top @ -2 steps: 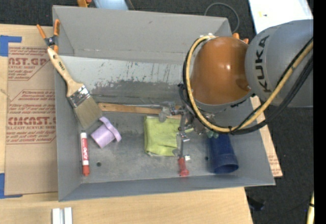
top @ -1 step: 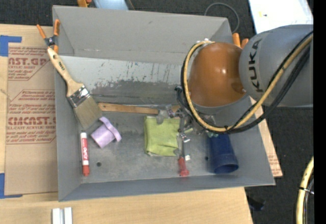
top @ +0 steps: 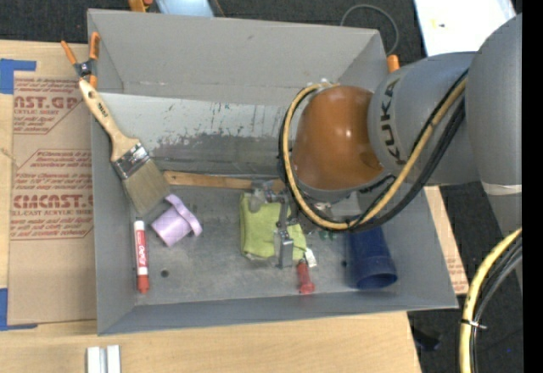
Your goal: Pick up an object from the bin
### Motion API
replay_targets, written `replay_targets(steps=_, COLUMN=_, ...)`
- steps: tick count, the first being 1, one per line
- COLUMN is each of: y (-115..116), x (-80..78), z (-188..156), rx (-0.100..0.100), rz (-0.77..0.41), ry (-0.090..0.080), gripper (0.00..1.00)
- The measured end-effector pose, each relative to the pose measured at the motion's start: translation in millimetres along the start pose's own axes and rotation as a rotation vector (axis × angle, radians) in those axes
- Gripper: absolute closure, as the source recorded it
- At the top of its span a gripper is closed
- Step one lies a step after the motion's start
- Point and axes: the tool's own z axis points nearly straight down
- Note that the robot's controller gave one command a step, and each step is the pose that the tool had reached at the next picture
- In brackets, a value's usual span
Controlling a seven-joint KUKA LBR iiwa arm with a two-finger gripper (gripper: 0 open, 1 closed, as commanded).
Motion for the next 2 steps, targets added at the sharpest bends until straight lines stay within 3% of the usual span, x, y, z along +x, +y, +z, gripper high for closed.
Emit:
replay_targets(steps=1, y=19, x=-1.5, z=15, rx=0.001, rz=-0.087, ry=0.002, gripper=0.0)
replay_targets(steps=2, y=35, x=29.0, z=27, rx=0.0, rz=0.285, ry=0.001, gripper=0.0)
